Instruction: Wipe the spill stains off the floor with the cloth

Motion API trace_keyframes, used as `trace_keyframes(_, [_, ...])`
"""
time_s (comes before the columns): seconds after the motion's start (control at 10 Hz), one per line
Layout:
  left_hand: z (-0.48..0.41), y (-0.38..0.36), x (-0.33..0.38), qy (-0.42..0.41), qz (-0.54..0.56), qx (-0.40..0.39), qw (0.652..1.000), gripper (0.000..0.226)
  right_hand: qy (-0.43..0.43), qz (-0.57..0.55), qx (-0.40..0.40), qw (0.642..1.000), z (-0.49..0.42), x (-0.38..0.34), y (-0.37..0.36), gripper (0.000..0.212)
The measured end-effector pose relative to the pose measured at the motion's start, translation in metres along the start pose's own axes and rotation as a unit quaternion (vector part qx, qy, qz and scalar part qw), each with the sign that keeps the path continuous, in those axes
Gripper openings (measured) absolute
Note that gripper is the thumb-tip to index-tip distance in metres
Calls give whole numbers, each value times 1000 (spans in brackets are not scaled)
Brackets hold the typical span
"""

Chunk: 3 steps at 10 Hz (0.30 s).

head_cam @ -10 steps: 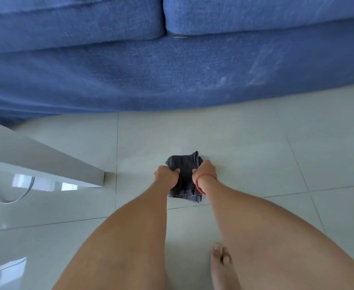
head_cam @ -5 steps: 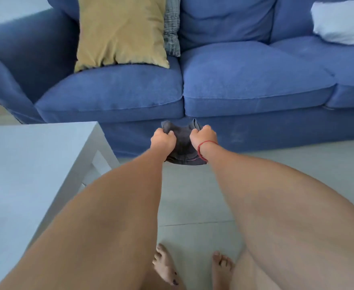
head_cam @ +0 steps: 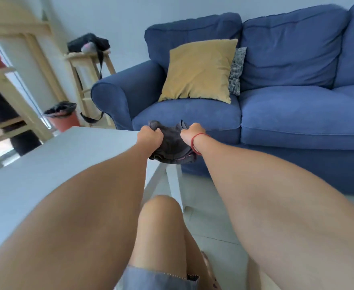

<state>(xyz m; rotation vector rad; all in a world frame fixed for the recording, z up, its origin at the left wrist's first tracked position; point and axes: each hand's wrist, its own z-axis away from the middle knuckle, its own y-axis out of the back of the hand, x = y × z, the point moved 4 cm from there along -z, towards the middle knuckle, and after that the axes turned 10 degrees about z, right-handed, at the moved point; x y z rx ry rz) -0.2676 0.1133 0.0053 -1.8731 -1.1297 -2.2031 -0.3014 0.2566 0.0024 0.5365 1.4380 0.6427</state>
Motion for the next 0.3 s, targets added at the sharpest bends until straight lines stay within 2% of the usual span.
trace_keyframes(0.2, [15,140,-65,85,-60,108,989,49,123,19,-149,981,48,-96,-90,38])
trace_keyframes(0.3, [25,177,-99,139,-101,131,976,48,126,31,-176,976,61,-114,-120,31])
